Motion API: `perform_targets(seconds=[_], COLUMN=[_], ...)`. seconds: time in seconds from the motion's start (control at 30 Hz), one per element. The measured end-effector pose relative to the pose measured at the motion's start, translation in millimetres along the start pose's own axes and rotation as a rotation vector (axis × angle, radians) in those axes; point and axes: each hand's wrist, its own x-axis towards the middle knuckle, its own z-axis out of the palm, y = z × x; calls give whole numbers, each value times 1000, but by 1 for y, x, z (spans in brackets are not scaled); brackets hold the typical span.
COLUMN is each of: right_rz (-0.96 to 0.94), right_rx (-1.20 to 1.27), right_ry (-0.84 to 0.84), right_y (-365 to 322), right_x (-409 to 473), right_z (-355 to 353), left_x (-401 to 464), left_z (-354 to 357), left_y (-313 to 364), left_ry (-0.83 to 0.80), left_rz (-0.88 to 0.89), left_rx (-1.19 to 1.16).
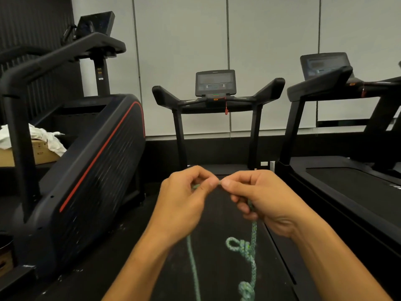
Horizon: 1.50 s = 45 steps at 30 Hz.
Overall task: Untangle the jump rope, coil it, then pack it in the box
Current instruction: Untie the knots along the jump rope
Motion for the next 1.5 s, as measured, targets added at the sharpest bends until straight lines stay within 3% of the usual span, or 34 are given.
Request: perform_targets(seconds=[0.07,0.3,0.37,0.47,0.57,0.67,0.77,0.9,1.03,1.2,1.27,1.37,1.5], right_rz=[15,-40,-52,-82,-103,-95,-56,-51,-23,-36,-60,-106,-112], right_rx=[35,142,189,224,216,253,196,187,333,427,448,364,441], right_ry=[23,15,14,25,32,22,-26,-164,-307,-509,-480,-262,-124], right_y=[-1,-7,-7,-5,-3,-5,-8,-11,-11,-10,-10,-11,-9], right_x=[1,-1,-1,0,0,-3,-6,-10,-9,-11,-12,-11,-6], right_z=[-9,-15,-12,-2,8,9,4,-2,-6,-16,-15,-8,1], left_x=[2,9,8,1,-5,-3,0,2,4,8,8,4,1], left_z=[-10,-28,-25,-12,1,2,-2,-7,-4,-11,-10,-9,-5], left_y=[-2,-13,-9,4,9,5,3,3,1,-11,-9,3,8], left_ry=[141,432,316,-32,-242,-189,-27,197,234,334,339,256,60], left_rz=[-12,-146,-169,-217,-162,-92,-28,-132,-223,-240,-293,-330,-243], left_rx=[118,27,-81,-321,-355,-250,-102,-250,-348,-287,-342,-400,-354])
